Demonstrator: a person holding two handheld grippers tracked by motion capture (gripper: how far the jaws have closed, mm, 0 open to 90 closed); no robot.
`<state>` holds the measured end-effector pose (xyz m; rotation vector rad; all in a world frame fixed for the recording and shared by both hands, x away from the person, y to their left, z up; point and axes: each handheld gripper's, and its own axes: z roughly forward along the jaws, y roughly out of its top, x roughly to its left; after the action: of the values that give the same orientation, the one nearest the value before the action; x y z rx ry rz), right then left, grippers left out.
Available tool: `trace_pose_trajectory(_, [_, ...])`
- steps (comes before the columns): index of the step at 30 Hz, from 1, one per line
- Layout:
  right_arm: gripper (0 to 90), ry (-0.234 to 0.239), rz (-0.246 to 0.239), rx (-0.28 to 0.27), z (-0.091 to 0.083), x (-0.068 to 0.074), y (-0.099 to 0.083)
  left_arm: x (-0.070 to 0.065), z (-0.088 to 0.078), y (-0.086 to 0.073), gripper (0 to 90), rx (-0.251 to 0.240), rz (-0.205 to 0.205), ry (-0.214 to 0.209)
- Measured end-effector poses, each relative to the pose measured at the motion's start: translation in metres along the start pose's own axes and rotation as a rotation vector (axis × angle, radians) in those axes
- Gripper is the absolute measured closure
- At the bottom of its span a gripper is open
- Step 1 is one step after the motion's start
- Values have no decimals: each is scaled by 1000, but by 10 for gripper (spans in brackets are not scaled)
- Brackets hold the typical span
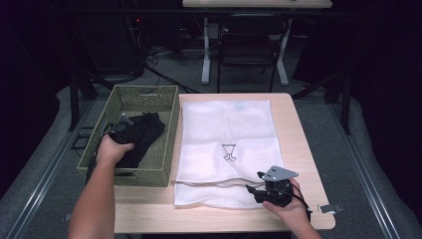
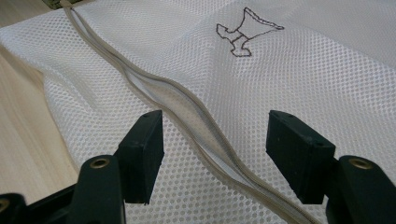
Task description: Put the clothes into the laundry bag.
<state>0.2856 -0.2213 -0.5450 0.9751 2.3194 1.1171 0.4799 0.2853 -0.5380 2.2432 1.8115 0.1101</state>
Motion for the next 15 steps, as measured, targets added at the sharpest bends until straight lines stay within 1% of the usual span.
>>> trace_pose_trajectory(2, [369, -1, 1, -1, 0, 0, 0, 0, -1, 0, 677, -4, -10, -8])
trace_pose_trajectory(3, [369, 0, 0, -1, 0, 0, 0, 0, -2, 0, 677, -5, -11, -9])
trace_pose_trajectory(4, [369, -2, 2, 0, 0, 0, 0, 1, -2, 1, 678, -7, -3, -8])
trace_pose_trajectory(7, [369, -2, 2, 0, 0, -1, 0, 0, -6, 1, 681, -13, -7, -16])
trace_pose_trajectory(9, [369, -2, 2, 0, 0, -1, 0, 1, -9, 2, 682, -25, 3, -15])
trace_pose_trajectory(10, [369, -2, 2, 1, 0, -1, 0, 0, -11, 2, 682, -31, -4, -15])
trace_pose_trajectory(14, [369, -2, 0, -1, 0, -1, 0, 1, -19, 4, 684, -49, 4, -19])
trace_pose_trajectory(15, [369, -2, 0, -1, 0, -1, 0, 1, -21, 4, 684, -65, -3, -27])
